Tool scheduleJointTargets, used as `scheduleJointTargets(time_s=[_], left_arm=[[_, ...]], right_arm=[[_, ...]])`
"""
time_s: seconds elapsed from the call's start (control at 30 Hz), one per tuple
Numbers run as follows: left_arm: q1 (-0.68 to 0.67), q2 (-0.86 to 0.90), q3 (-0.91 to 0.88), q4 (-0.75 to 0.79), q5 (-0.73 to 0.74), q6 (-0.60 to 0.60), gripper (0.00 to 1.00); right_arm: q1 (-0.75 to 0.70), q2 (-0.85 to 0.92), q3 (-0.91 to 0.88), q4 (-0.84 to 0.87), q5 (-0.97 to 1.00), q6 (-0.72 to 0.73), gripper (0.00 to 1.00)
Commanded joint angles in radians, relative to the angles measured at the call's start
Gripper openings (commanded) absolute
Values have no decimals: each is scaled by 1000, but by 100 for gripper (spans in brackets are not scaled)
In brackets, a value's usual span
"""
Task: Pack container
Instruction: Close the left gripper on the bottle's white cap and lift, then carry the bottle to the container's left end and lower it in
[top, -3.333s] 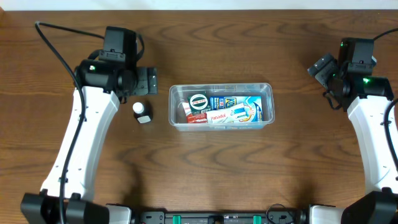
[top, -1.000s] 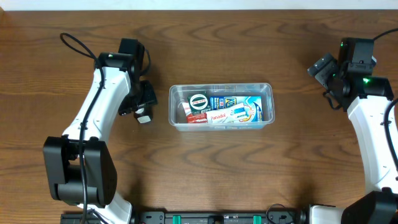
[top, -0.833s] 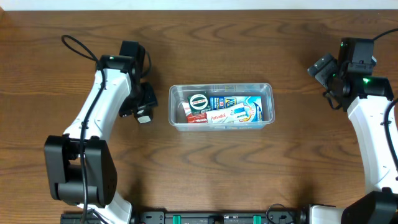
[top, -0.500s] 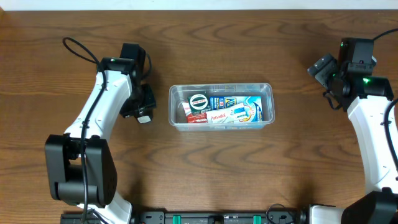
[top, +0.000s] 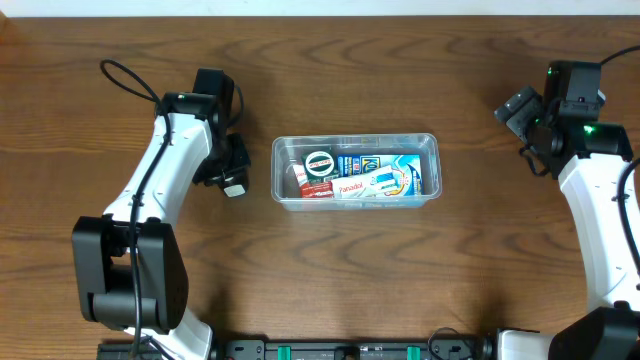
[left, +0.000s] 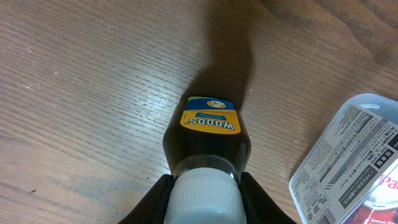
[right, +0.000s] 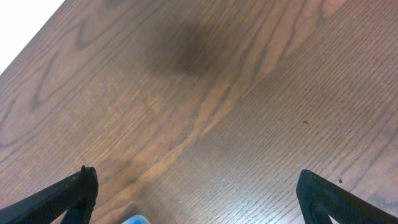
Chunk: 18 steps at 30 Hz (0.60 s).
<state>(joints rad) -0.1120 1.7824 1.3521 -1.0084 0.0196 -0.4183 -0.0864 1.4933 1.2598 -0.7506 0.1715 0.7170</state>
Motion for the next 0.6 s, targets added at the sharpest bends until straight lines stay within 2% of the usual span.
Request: scheduleJointTargets(time_s=[0.0, 0.4, 0.57], left_arm=[[4, 5, 12, -2, -4, 29, 21], [1, -125, 152, -113, 4, 80, 21], [-22, -225, 161, -105, 19, -43, 21]], right_arm=[[-2, 5, 0, -2, 4, 11, 99], [-2, 5, 0, -2, 4, 11, 99], [-2, 5, 0, -2, 4, 11, 99]])
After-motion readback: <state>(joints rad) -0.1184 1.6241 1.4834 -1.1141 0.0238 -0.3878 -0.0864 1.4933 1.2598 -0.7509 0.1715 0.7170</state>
